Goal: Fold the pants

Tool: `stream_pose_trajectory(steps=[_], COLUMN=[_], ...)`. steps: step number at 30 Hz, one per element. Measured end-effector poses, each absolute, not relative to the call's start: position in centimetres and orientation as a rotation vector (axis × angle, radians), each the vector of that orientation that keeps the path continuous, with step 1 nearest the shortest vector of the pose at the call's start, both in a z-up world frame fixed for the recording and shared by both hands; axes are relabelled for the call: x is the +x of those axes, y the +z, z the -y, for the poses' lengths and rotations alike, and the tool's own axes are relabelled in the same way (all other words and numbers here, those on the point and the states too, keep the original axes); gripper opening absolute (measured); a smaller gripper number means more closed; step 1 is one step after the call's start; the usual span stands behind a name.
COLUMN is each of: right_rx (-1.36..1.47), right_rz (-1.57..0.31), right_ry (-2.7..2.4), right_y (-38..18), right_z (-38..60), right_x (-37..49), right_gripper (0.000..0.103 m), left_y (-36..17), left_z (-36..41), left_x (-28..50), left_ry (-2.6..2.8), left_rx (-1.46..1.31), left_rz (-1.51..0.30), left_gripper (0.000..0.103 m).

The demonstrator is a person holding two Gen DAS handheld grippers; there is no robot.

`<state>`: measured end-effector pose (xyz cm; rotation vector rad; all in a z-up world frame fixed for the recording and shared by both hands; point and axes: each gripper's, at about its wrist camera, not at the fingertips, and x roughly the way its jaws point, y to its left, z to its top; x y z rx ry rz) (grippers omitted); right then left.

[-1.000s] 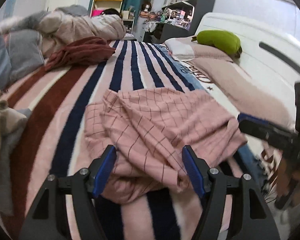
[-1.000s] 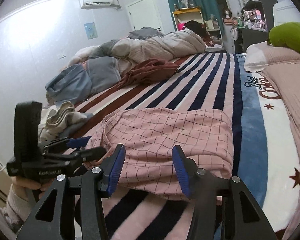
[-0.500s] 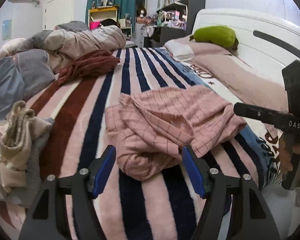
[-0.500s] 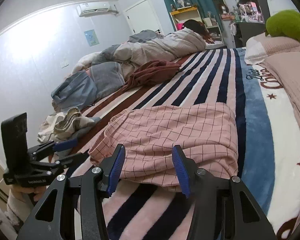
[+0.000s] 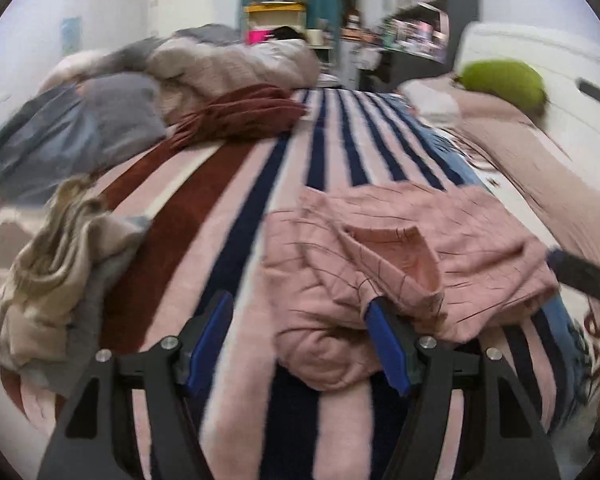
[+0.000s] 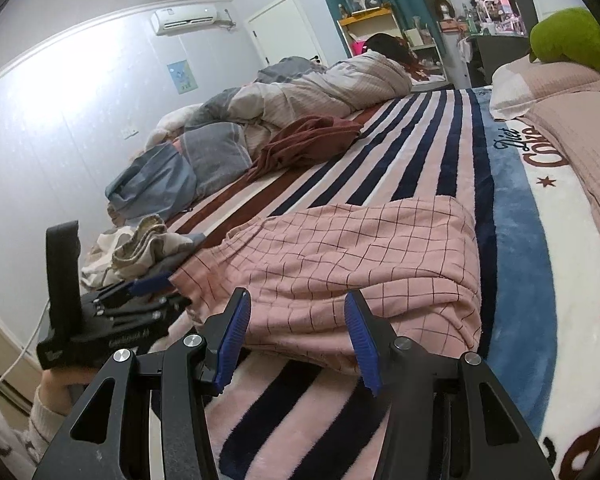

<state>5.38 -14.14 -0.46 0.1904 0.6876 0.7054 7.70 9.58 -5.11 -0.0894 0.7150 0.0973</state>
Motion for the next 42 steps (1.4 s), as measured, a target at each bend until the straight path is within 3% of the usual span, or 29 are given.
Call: stream_pose_trajectory(steps=[10,27,38,40,42], right_rx=[0.179,0.141,0.193,0.200,0.207], right_rz=[-0.688,-0.705,-0.837,-0.846,-0.858], right_ry=[0.700,0.857,0.994,0.987,0.963], right_y=[-0.1,1.4,-1.8,-1.9,-2.1], right_z=[13.9,8.8,3.6,3.1,2.9], right_x=[5.1,6.7,9.2,9.6,10.1], right_gripper=[0.045,0.047,0.043,0.032,0.003], left_y=[-5.7,-3.7,-5.0,-5.2,-5.4], left_z=[-14.5,-8.6,-10.5,-10.5,-10.5], left_x=[6.0,8.4,7.9,8.0,7.9], left_ry=[0.185,-0.120,-0.132,-0.137,-0.148], left_rx=[-0.244,-0.073,-0.104,-0.102,-0.106], left_rz=[-0.730,-0.691,-0.708,-0.711,-0.716], left_gripper=[0.063,0.063,0.063,0.063,0.063])
